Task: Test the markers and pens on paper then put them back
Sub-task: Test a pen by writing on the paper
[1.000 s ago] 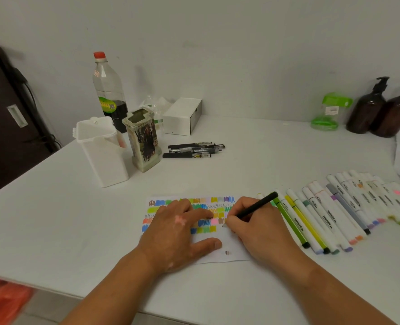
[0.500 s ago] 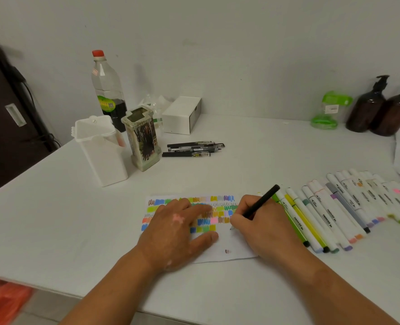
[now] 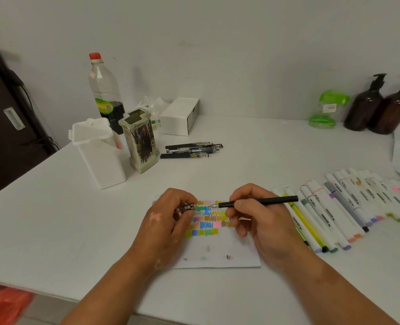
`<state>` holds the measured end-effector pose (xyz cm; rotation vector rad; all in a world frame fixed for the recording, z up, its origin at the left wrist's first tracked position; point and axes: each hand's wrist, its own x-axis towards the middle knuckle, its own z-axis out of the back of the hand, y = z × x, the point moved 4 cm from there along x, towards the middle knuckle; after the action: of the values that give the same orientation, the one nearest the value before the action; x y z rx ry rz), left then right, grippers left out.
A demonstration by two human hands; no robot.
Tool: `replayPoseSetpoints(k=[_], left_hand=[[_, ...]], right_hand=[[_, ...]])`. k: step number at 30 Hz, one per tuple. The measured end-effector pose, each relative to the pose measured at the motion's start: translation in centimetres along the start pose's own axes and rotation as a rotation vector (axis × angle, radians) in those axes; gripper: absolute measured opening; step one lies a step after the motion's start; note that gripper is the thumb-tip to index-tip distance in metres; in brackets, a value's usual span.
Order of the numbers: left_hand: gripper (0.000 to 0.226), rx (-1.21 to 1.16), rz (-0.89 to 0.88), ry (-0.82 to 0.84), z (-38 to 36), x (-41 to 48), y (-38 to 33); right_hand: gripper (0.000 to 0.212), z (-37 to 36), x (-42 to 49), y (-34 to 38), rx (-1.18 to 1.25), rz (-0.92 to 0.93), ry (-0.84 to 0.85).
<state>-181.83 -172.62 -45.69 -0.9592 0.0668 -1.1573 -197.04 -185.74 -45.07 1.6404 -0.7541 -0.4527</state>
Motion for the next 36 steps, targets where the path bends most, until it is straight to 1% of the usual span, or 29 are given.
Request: replayPoseSetpoints(k=[5, 11, 13, 17, 22, 27, 30, 31, 33, 34, 36], left_hand=[[0.027, 0.011, -0.042, -0.032, 0.2, -0.1, -0.2], [0.015, 0.019, -0.14, -0.046, 0.2, 0.0, -0.6], [0.016, 0.016, -0.175, -0.04, 0.2, 0.0, -0.9], [0.019, -0.018, -0.225, -0.042, 0.1, 0.0, -1.2], [0.019, -0.021, -0.284, -0.081, 0.2, -0.1, -1.6], [0.019, -0.009, -0.281, -0.056, 0.0, 0.0, -1.5], [0.018, 0.002, -0.3, -0.053, -0.2, 0.1, -1.6], [0.017, 0.007, -0.304, -0.074, -0.1, 0.1, -1.8], [0.018, 0.013, -0.269, -0.145, 0.8, 0.2, -1.8], [0.02, 0.023, -0.229, -0.179, 1.5, 0.1, -1.8], [0.025, 0.049, -0.143, -0.232, 3.6, -0.3, -1.4]], right_hand=[[0.011, -0.3, 0.0, 0.1, -0.022, 0.003, -0.016], [0.004, -0.7, -0.2, -0.1, -0.121, 0.015, 0.027], [0.003, -0.7, -0.4, -0.1, -0.184, 0.018, 0.038], [0.011, -1.1, -0.6, -0.3, -0.304, 0.042, 0.05], [0.009, -1.4, -0.6, -0.2, -0.289, 0.047, 0.037], [0.014, -1.5, -0.6, -0.3, -0.305, 0.057, 0.043], [0.01, -1.5, -0.5, -0.6, -0.328, 0.042, 0.04], [0.011, -1.5, -0.4, -0.6, -0.347, 0.033, 0.026], [0.025, -1.2, -0.2, -0.4, -0.439, 0.017, -0.022], [0.031, -1.0, -0.2, -0.1, -0.53, 0.017, -0.036], [0.03, -0.7, -0.4, 0.7, -0.742, 0.058, -0.029]])
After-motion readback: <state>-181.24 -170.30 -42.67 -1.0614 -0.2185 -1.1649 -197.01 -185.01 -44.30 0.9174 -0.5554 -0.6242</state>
